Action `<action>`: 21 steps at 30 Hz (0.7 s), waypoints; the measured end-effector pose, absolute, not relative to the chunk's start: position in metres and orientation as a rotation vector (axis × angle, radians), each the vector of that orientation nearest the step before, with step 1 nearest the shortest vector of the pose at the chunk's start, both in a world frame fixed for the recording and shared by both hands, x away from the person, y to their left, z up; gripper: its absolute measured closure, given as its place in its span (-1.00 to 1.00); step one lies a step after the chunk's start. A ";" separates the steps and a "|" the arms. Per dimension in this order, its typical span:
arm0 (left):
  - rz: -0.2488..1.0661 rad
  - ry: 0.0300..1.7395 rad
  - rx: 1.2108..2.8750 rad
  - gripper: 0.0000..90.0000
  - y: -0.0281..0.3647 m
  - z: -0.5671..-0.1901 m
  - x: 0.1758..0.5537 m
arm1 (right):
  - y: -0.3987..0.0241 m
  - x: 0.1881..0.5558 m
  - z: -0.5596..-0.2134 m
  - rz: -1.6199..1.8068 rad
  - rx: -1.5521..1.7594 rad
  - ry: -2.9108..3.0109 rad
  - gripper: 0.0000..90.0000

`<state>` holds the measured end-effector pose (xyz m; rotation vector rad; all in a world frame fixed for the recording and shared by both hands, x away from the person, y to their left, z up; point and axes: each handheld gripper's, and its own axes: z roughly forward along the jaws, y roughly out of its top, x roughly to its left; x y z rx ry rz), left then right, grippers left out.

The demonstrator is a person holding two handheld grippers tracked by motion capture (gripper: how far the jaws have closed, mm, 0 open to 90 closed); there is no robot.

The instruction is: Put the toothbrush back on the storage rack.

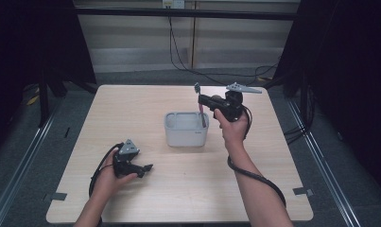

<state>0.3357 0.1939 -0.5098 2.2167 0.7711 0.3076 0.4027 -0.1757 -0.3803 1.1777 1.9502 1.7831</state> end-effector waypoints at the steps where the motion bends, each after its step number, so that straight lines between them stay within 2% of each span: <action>1: 0.311 0.769 2.218 -0.64 0.194 -0.510 0.336 | -0.176 0.402 -0.381 1.785 1.177 1.952 0.87; 21: 0.307 0.768 2.219 -0.64 0.194 -0.510 0.336 | -0.180 0.398 -0.392 1.752 1.195 1.965 0.86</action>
